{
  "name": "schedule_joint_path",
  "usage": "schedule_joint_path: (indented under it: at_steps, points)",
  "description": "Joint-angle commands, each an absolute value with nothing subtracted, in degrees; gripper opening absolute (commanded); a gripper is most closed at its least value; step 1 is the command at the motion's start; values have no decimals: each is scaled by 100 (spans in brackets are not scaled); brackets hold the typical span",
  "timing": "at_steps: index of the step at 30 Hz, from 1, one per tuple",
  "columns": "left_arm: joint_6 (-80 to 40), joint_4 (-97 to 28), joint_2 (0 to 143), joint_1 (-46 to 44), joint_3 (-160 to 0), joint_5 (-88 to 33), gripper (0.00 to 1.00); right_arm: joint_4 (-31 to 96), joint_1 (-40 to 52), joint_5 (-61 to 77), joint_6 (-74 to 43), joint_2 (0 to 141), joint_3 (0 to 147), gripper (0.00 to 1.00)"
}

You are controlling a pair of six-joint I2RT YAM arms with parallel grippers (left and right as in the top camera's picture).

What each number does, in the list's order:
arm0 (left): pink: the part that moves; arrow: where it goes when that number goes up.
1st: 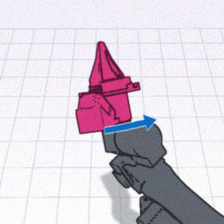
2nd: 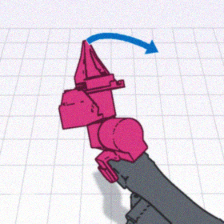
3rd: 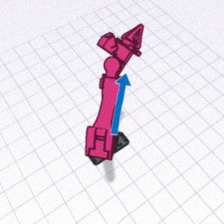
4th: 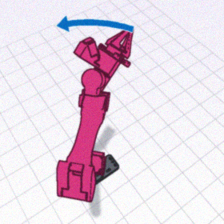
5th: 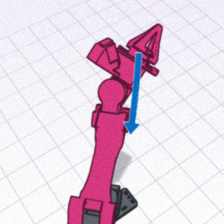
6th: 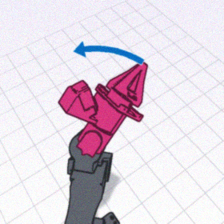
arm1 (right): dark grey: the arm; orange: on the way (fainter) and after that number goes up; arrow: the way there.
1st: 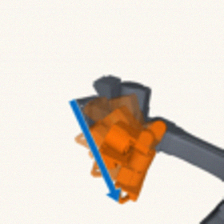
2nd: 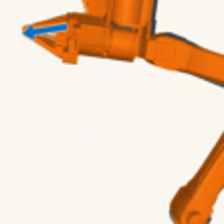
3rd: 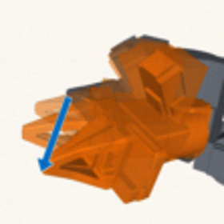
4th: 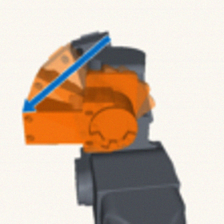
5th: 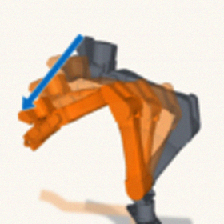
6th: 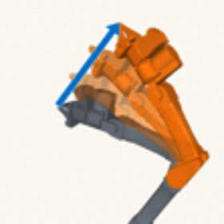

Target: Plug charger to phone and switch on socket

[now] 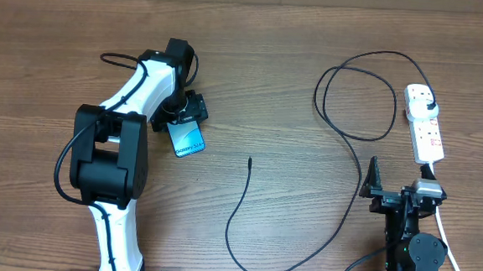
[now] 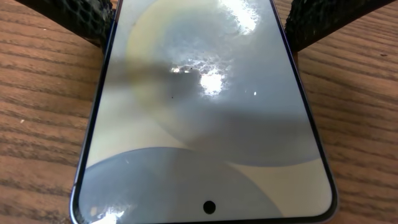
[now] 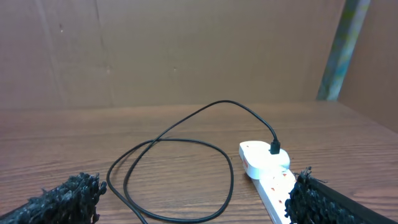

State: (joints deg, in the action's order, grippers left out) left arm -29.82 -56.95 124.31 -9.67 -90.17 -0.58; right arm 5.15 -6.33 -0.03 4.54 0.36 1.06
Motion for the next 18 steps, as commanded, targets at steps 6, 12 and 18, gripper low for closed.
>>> schedule_joint_path:
  at_steps: [6, 12, 18]
  points:
    - [-2939, -5627, 12899, -972, -8903, -266, 87, 482, -611, -36, 456, 23, 45, 100]
    - [-2939, -5658, 12899, -972, -8903, -285, 87, 482, -611, -36, 458, 23, 45, 100]
    - [-2963, -5655, 12899, -972, -8903, -303, 87, 482, -611, -36, 456, 23, 45, 100]
